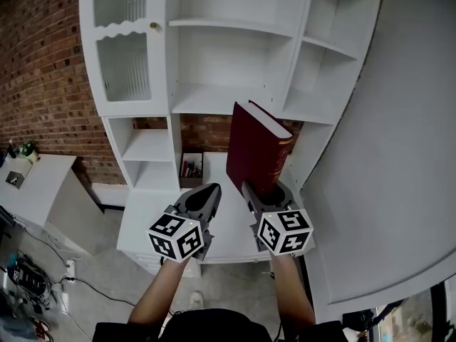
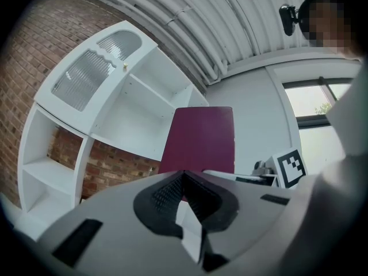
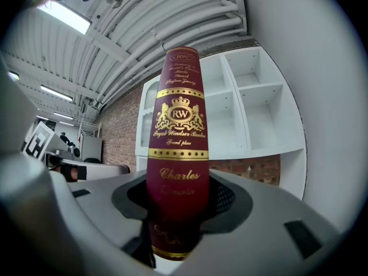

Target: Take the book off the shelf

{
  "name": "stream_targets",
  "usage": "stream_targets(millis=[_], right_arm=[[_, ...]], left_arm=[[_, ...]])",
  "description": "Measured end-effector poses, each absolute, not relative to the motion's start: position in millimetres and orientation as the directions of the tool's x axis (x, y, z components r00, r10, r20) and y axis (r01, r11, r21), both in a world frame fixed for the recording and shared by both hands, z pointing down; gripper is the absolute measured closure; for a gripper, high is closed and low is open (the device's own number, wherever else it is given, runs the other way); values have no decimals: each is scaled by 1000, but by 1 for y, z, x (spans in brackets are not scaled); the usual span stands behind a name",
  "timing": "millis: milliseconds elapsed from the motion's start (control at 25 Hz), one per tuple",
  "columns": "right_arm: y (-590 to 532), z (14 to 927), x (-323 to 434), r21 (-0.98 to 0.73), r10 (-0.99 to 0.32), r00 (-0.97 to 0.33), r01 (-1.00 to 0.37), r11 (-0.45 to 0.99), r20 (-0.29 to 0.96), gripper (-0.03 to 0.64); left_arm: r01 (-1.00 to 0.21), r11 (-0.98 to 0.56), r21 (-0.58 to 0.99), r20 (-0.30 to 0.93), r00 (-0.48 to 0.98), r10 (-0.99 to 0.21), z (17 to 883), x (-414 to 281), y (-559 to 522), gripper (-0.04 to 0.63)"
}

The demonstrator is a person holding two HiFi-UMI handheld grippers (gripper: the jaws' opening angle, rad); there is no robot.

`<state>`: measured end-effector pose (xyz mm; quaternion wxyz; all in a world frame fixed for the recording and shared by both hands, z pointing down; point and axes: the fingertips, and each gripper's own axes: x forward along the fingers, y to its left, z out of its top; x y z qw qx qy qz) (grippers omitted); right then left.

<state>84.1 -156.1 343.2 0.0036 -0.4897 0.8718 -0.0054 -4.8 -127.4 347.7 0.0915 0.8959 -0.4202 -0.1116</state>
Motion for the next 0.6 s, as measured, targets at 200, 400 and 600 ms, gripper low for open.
stream_targets(millis=[200, 400, 600], right_arm=[[-144, 345, 86, -10, -847, -532, -847, 532, -11, 388], [-133, 347, 84, -11, -842, -540, -842, 540, -13, 388], [-128, 348, 84, -13, -841, -541, -840, 542, -16, 388]], left_arm=[[-742, -621, 254, -120, 613, -781, 351, -4, -115, 578], [-747, -617, 249, -125, 607, -785, 350, -5, -104, 578], [-749, -615, 247, -124, 605, -787, 352, -4, -98, 578]])
